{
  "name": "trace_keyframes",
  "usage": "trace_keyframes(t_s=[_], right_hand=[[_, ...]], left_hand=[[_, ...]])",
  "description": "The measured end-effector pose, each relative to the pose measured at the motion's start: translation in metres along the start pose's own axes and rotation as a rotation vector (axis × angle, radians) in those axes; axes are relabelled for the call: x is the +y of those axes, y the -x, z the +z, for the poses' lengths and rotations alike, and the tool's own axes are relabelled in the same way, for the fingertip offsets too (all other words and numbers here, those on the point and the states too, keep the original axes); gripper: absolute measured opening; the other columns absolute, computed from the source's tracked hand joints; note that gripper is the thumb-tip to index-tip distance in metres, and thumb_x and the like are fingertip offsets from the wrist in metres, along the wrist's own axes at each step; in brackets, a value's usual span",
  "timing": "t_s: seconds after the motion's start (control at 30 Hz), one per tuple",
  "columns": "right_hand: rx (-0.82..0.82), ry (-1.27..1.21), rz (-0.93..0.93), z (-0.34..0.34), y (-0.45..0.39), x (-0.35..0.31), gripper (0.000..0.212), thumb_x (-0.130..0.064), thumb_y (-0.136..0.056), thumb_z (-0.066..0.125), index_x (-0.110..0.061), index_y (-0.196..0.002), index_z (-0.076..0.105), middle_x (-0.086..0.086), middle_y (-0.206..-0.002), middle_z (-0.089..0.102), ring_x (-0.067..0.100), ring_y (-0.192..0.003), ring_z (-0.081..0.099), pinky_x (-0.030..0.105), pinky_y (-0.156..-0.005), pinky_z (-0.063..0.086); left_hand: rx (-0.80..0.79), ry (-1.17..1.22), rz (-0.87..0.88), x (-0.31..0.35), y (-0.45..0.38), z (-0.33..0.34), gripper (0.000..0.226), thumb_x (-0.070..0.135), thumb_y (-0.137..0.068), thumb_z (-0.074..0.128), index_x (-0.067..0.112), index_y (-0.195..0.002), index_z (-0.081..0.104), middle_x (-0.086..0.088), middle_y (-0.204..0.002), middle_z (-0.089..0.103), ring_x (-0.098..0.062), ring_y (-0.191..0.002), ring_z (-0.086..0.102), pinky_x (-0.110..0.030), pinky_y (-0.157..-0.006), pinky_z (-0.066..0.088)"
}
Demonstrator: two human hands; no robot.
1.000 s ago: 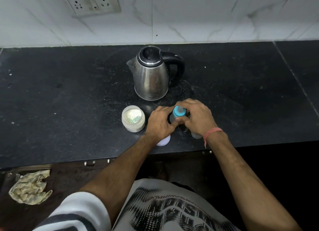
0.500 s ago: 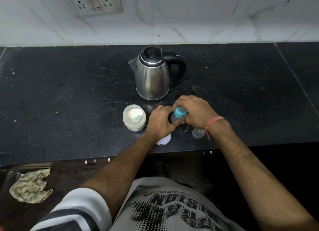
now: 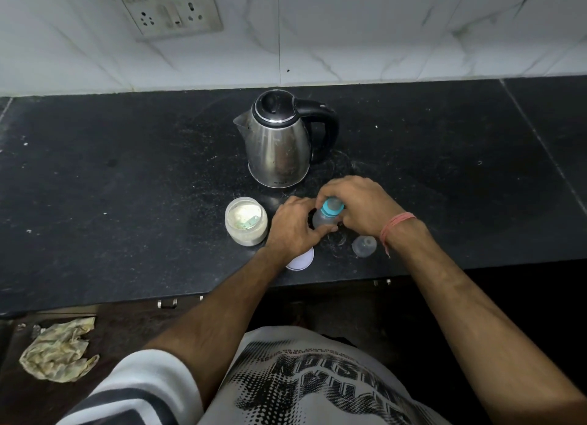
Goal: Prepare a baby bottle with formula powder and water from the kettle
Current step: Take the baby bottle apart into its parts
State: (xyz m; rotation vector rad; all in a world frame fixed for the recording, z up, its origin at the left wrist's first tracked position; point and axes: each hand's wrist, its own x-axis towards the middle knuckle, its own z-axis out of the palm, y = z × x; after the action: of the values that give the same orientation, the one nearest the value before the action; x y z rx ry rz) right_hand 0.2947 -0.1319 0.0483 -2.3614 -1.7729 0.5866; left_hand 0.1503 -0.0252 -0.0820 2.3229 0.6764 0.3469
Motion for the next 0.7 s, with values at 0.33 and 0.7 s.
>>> trace_keyframes(t_s=[0.33, 0.7], right_hand=[[0.274, -0.244, 0.274, 0.017, 0.016, 0.056, 0.048, -0.014, -0.083, 0.093, -0.034, -0.119, 0.07, -0.008, -0.13, 0.063, 0.021, -0.116, 0.066, 0.043, -0.102, 0.056], [0.048, -0.196, 0.44, 0.062, 0.006, 0.072, 0.05, -0.014, -0.08, 0.097, -0.035, -0.119, 0.072, -0.005, -0.124, 0.062, 0.025, -0.121, 0.064, 0.046, -0.101, 0.056]], left_hand=[[-0.032, -0.014, -0.045, 0.005, -0.002, -0.001, 0.072, 0.077, -0.08, 0.078, 0.032, -0.136, 0.072, 0.008, -0.127, 0.079, -0.024, -0.118, 0.067, -0.052, -0.104, 0.056], [0.099, 0.126, -0.068, 0.03, 0.039, -0.038, 0.101, 0.036, -0.076, 0.105, 0.027, -0.164, 0.056, 0.014, -0.149, 0.067, -0.007, -0.121, 0.06, -0.033, -0.106, 0.055]])
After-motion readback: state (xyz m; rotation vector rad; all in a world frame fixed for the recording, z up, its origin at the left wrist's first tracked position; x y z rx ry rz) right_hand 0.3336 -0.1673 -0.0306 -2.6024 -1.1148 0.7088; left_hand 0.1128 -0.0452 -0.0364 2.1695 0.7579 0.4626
